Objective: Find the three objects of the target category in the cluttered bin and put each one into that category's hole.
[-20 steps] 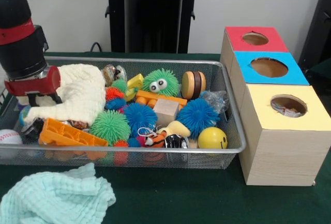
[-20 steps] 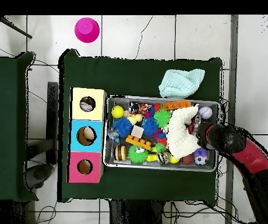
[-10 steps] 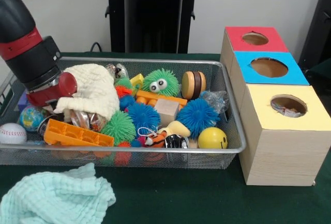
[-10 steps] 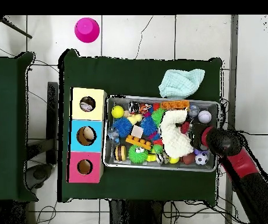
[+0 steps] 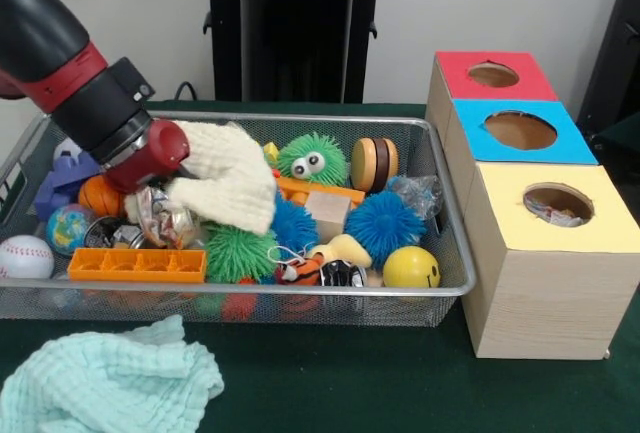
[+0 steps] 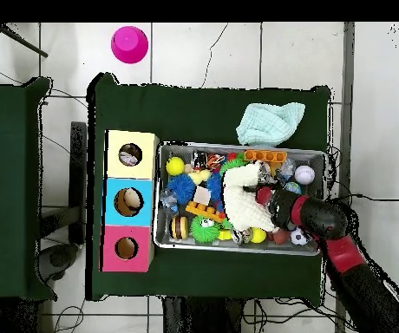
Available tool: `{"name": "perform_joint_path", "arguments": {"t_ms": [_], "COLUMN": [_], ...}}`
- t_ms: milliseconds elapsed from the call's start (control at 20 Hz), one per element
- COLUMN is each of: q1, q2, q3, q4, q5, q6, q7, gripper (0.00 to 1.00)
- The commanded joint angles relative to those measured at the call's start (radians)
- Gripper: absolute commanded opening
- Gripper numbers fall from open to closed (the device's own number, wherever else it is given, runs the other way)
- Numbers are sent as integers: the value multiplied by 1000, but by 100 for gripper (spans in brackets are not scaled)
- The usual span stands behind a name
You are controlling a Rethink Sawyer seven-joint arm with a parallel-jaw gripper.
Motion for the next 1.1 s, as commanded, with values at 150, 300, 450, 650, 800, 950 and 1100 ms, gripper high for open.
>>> {"name": "perform_joint_path", "arguments": {"t_ms": [150,300,450,650,800,950,1100], "q1": [51,73,109,147,180,214,234], "q2": [60,35,-23,-83,-127,-180,-225], "q3": [190,196,180,193,197,186,179], "q4": [213,238,258,283,299,311,331], "q5": [58,79,95,113,132,148,171], "q6": [-102,-147,-185,-215,-232,-233,-225], "q7": [161,220,269,283,297,303,307], "gripper": [100,100,100,100,100,100,100]}}
